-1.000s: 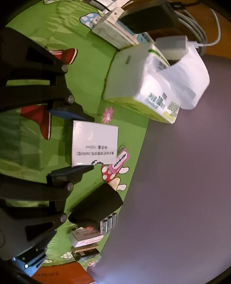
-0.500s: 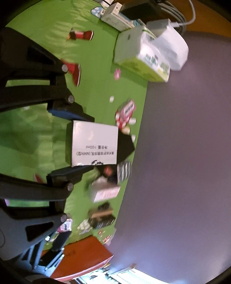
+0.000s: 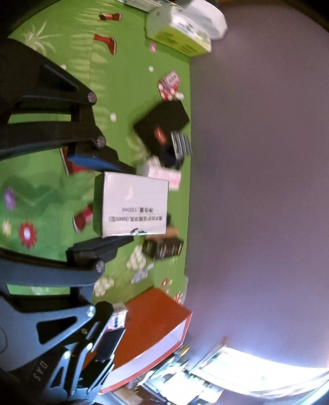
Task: Organize objects
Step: 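Carry the small white box and pink packet over the storage box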
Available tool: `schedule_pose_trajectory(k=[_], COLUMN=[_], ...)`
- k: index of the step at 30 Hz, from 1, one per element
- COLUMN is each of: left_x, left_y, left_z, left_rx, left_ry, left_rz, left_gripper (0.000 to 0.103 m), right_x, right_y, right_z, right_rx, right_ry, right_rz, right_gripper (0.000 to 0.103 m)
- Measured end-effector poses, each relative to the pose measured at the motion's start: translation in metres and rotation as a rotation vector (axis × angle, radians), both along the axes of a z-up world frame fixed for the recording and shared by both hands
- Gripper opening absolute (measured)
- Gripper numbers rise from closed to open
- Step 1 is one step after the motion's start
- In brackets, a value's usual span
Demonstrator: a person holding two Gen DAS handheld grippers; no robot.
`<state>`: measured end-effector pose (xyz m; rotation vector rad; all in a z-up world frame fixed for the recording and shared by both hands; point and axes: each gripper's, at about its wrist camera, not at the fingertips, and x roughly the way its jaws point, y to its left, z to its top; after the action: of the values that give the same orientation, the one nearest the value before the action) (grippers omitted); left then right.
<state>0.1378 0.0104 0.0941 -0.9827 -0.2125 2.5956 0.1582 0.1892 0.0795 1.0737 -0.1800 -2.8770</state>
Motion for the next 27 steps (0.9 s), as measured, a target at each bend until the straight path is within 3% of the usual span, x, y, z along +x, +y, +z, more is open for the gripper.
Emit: schedule_pose_trajectory(k=[7, 15, 27], left_x=[0.020, 0.048, 0.068], left_y=[0.052, 0.124, 0.222], left_z=[0.015, 0.030, 0.044], left_rx=[-0.010, -0.025, -0.095], left_ry=[0.024, 0.064, 0.134], left_rz=[-0.107, -0.271, -0.452], left_gripper=[0.050, 0.050, 0.050], right_x=[0.028, 0.058, 0.072], right_y=[0.046, 0.104, 0.187], right_z=[0.019, 0.038, 0.034], right_rx=[-0.006, 0.076, 0.083], right_ry=[0.037, 0.079, 0.035], right_rz=[-0.042, -0.144, -0.325], right_gripper=[0.054, 0.054, 0.054])
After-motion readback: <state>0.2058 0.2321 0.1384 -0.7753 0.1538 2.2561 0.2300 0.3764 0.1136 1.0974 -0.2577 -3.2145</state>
